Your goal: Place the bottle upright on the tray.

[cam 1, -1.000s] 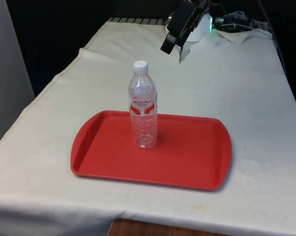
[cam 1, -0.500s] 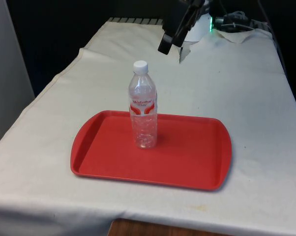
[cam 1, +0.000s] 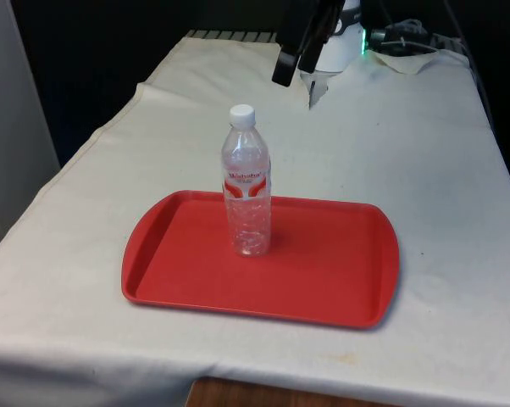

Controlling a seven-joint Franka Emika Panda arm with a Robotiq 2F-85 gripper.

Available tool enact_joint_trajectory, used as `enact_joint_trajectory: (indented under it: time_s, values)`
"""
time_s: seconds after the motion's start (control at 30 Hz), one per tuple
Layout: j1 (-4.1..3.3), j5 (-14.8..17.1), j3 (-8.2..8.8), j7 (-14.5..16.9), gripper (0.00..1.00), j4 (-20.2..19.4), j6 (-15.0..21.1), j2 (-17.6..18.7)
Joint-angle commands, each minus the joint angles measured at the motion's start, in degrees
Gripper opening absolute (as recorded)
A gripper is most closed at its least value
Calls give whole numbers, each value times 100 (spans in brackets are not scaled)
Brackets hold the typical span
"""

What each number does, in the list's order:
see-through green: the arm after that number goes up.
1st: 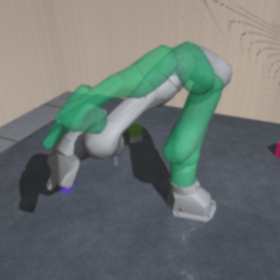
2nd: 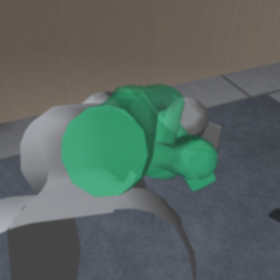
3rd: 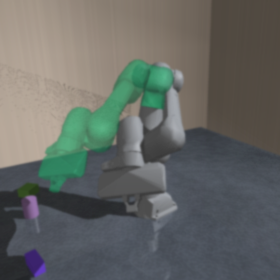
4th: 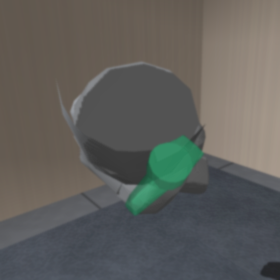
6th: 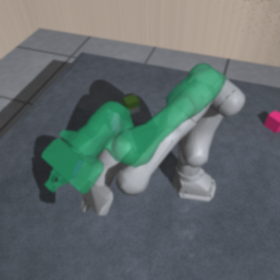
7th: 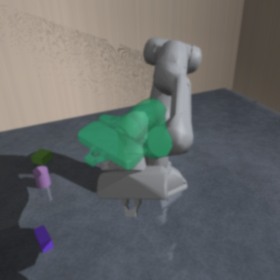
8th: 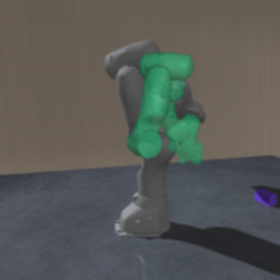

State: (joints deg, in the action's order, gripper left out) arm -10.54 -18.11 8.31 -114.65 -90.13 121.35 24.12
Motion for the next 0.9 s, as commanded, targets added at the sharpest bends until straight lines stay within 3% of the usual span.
enact_joint_trajectory:
  time_s: [0.0, 0.03, 0.07, 0.33, 0.37, 0.4, 0.53, 0.67, 0.7, 0.73, 0.87]
  values:
    - [34, 97, -34, 34, 100, -138, 172, -103]
    - [0, 17, 0, 6, 100, -46, 17, -29]
    - [29, 109, -29, 23, 100, -183, 195, -132]
    - [6, 120, -17, -69, 100, -665, 453, -453]
    - [-6, 92, -6, -52, 100, -602, 309, -407]
    - [6, 120, -17, -86, 100, -722, 487, -493]
    - [6, 126, -17, -132, 100, -957, 653, -670]
    - [17, 155, -23, -143, 100, -1117, 756, -802]
    - [-6, 92, -6, -143, 100, -1026, 607, -728]
    - [17, 166, -23, -143, 100, -1152, 773, -831]
    - [29, 229, -17, -115, 100, -1341, 871, -985]
